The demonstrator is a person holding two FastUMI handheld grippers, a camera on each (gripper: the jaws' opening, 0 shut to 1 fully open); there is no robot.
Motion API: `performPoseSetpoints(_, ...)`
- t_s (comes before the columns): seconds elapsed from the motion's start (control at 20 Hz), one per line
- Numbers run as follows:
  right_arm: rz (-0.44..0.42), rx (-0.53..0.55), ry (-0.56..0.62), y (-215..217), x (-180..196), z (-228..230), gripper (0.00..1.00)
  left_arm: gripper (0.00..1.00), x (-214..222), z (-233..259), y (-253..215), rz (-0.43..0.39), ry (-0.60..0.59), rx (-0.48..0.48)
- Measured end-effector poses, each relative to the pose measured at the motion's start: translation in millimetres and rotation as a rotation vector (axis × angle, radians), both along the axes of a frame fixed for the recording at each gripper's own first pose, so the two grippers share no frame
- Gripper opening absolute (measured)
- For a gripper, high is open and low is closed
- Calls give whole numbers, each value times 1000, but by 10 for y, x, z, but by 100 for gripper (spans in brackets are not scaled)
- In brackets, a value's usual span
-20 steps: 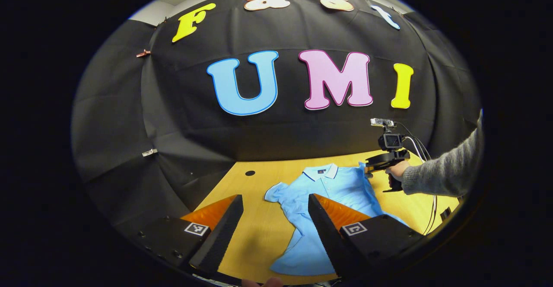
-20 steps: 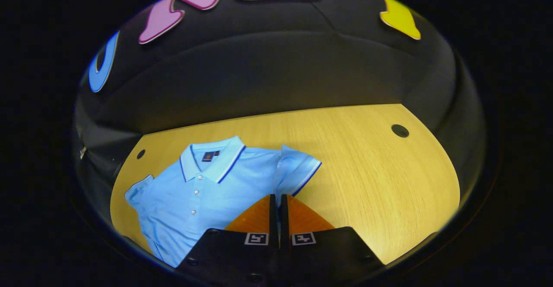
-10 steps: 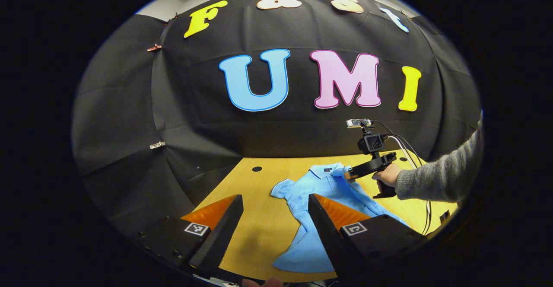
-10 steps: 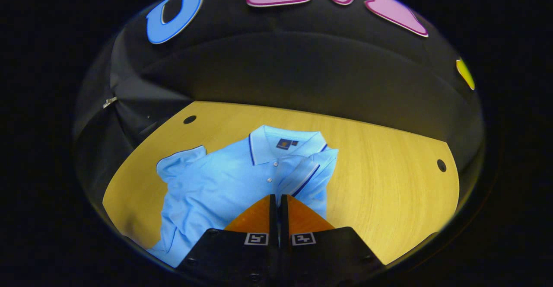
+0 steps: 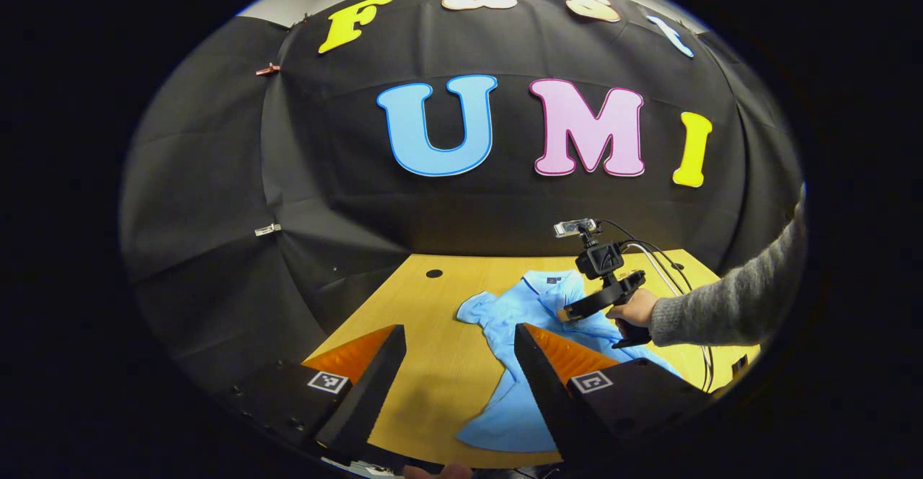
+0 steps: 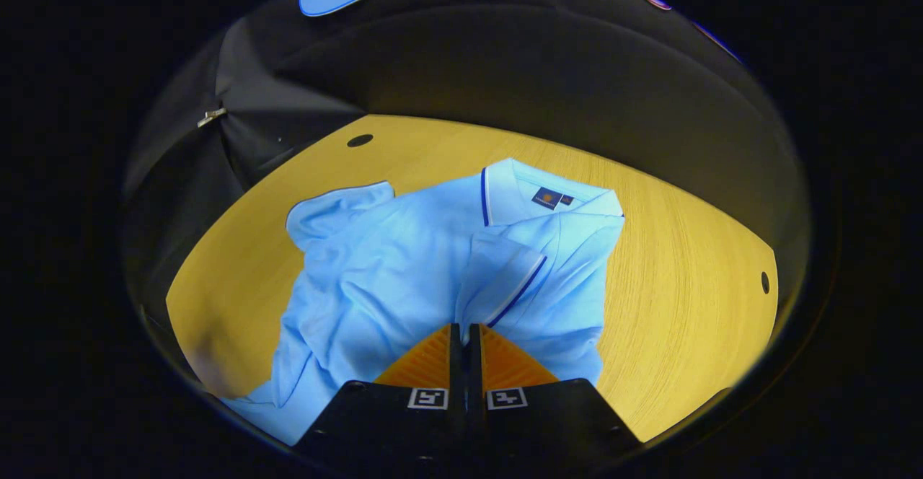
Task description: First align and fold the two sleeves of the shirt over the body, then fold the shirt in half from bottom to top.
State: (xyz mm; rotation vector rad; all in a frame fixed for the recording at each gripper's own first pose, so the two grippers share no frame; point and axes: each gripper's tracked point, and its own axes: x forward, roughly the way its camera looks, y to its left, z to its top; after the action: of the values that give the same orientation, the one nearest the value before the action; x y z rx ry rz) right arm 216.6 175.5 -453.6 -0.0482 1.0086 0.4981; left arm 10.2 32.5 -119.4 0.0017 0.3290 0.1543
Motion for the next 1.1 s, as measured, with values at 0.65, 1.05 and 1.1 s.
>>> performPoseSetpoints(0.65, -133, 115, 42, 21, -12, 45, 58, 96, 180, -70, 81, -2, 21, -8)
performPoseSetpoints(1.05, -234, 234, -118, -206, 94, 765, 93, 96, 566, -178, 45, -64, 33, -8)
performPoseSetpoints(1.1, -246, 252, -139, -276, 66, 906, 93, 96, 660, -210, 34, -80, 33, -9)
